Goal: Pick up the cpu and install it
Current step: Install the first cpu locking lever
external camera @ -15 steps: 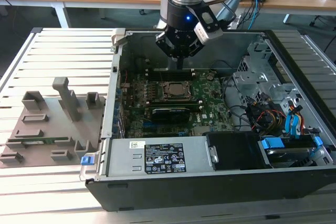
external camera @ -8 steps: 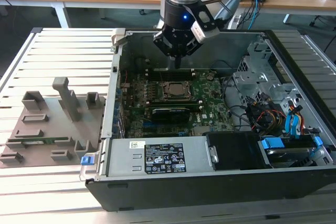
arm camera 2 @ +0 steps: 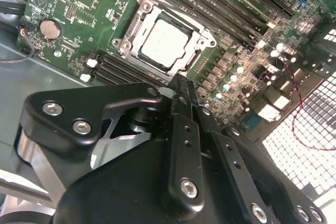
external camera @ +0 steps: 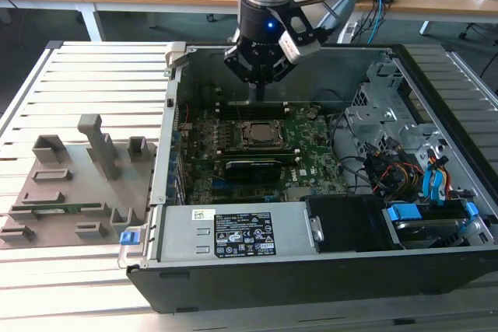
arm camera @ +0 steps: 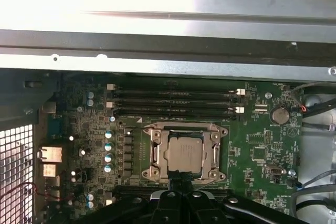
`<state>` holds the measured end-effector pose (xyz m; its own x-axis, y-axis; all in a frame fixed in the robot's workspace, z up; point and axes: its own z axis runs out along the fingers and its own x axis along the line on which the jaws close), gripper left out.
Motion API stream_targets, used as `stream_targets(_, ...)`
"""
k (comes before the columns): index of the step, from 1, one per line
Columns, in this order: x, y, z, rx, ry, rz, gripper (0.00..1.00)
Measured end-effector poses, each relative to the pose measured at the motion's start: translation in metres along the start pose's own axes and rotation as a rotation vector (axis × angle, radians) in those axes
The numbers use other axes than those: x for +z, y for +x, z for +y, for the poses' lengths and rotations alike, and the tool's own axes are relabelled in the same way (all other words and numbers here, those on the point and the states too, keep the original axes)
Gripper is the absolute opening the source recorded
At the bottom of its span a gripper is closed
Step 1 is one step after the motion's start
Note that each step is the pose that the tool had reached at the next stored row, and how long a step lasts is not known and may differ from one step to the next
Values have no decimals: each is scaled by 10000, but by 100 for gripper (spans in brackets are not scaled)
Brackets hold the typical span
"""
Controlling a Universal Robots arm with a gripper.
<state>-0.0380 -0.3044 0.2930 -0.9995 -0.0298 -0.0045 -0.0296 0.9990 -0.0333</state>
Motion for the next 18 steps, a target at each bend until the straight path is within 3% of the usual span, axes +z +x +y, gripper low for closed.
stream_targets(12, 50, 212, 31, 0, 0, 1, 11)
stream_targets(18, 71, 259, 33, 0, 1, 0, 11)
